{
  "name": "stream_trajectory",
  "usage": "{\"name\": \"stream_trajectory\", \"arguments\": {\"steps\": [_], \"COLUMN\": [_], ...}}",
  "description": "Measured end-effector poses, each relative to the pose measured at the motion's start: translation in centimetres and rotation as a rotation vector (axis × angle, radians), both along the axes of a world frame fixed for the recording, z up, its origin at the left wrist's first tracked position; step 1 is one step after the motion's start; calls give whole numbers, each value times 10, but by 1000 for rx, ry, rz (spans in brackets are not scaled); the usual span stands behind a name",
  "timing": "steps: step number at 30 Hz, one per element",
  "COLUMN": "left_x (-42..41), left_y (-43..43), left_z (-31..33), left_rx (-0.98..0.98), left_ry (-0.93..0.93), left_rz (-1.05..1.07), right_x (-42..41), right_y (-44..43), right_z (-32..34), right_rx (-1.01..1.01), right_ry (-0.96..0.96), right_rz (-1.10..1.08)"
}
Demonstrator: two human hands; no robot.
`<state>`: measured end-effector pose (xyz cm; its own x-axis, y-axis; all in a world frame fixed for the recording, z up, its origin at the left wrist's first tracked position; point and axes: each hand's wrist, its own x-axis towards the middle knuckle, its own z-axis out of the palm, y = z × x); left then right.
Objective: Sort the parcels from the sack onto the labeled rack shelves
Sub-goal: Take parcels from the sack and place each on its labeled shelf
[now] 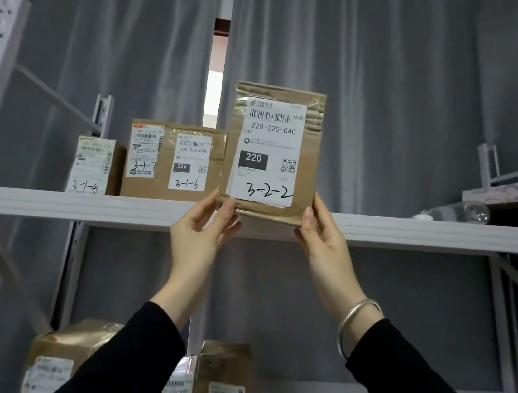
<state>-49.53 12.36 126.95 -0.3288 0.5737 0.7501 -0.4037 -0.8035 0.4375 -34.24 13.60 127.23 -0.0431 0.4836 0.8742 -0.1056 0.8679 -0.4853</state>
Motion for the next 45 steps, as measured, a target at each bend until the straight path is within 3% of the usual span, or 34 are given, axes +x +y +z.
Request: {"name": "stream_trajectory", "arguments": {"steps": [7, 15, 22, 26, 31, 38, 42, 45], "left_x": [12, 40, 56, 55, 61, 72, 69, 67], "left_y": [8, 39, 71, 88, 109, 134, 146, 152], "left_z": [-80, -232, -331, -351, -356, -359, -355, -354], "left_rx": [-77, -395, -633, -645, -626, -669, -730, -751], "left_ry": [58, 69, 205, 413, 703, 779, 675, 629], "left_rz": [-9, -101, -12, 93, 368, 663, 657, 652], "right_x": [15, 42, 58, 63, 64, 56, 48, 42], "right_y": [3, 18, 47, 66, 87, 121, 136, 140], "right_z": [-85, -228, -316, -346, -362, -361, -357, -356], "right_rx": [-79, -358, -545, -575, -616, -625, -739, -763], "right_ry": [31, 86, -12, -65, -72, -191, -110, -169], "right_rz": [-20, -3, -185, -311, -490, -711, -705, -738]}}
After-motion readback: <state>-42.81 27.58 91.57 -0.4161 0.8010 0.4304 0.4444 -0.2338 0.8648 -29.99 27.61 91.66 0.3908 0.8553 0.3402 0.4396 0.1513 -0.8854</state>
